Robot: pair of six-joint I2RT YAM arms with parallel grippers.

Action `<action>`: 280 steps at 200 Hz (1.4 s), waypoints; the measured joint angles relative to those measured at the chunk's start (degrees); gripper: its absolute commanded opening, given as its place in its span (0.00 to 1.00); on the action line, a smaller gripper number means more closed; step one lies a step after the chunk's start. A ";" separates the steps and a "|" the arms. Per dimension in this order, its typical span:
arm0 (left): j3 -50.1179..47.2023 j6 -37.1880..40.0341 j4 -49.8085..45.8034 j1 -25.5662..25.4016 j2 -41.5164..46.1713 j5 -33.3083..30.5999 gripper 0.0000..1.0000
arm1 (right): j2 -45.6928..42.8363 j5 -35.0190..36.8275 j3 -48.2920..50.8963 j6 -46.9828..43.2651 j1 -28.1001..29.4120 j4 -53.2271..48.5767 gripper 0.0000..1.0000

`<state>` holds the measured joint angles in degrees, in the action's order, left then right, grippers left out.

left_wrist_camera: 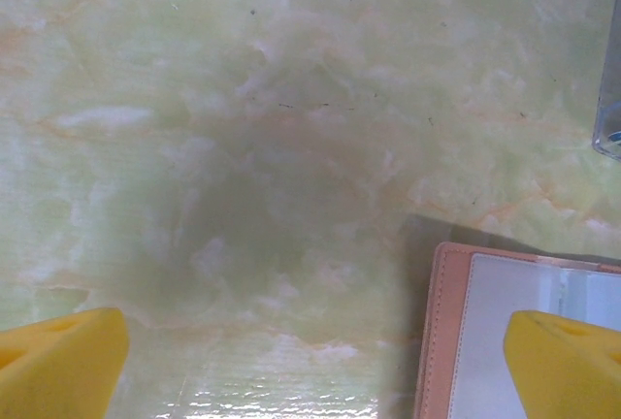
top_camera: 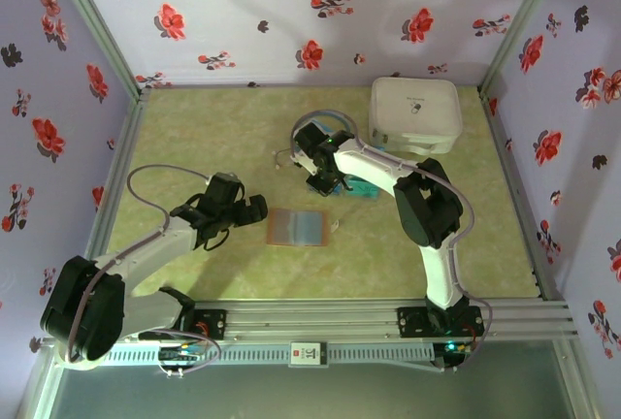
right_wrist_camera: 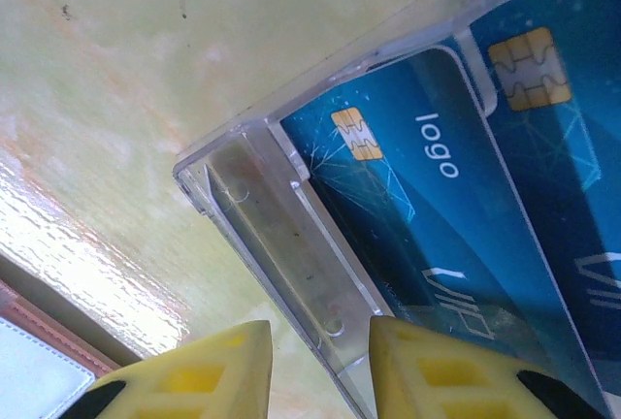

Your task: Put the credit cards into the card holder

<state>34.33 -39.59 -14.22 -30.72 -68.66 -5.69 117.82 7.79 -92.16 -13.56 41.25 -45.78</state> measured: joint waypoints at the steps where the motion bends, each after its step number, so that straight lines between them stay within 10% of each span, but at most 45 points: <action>1: 0.00 -0.02 0.00 0.00 0.00 0.00 1.00 | 0.00 0.00 0.00 0.00 0.00 0.00 0.31; 280: 0.87 -0.35 0.00 0.00 -1.86 2.16 1.00 | -4.96 4.07 -4.15 -7.50 4.24 -4.31 0.00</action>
<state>35.20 -39.94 -14.22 -30.72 -70.52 -3.53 112.86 11.86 -96.31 -21.06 45.50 -50.09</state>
